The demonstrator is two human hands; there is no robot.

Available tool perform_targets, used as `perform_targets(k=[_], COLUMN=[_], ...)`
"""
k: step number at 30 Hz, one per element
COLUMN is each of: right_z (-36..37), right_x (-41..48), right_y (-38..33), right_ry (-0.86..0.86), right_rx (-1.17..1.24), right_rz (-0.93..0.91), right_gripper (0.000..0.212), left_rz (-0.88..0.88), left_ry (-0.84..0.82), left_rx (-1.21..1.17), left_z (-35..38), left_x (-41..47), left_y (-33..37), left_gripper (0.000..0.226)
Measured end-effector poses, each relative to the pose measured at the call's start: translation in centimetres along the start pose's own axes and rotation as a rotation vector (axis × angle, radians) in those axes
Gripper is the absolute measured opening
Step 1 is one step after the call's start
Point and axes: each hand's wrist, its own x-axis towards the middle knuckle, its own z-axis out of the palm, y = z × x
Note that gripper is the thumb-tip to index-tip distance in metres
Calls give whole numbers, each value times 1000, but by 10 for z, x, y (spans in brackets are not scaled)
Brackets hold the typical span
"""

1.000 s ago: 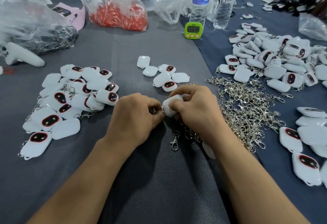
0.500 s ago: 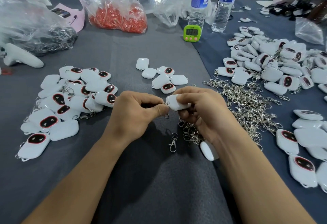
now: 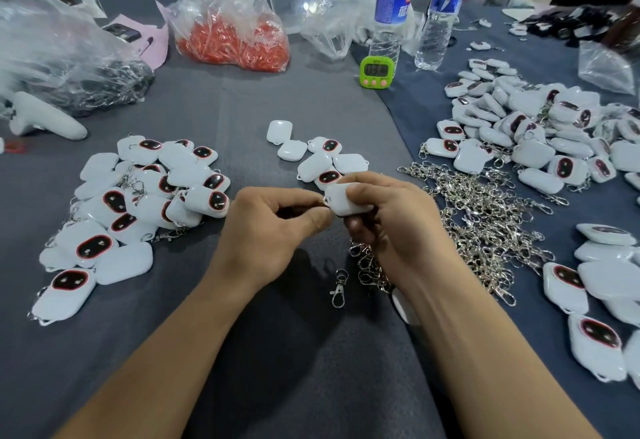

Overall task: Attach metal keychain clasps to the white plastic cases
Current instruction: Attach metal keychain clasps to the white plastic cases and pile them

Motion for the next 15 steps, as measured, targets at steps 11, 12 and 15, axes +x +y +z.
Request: perform_targets(k=[11, 12, 15], right_z=[7, 8, 6], right_x=[-3, -3, -2], right_y=[7, 7, 2], right_ry=[88, 91, 62], right_rx=[-144, -147, -64], right_rz=[-158, -157, -105], right_gripper=[16, 16, 19], left_rz=[465, 498, 321], left_ry=[48, 63, 100], left_rx=[739, 784, 585], left_z=[2, 3, 6], left_x=[-1, -2, -4], left_y=[-3, -2, -1], left_gripper=[21, 23, 14])
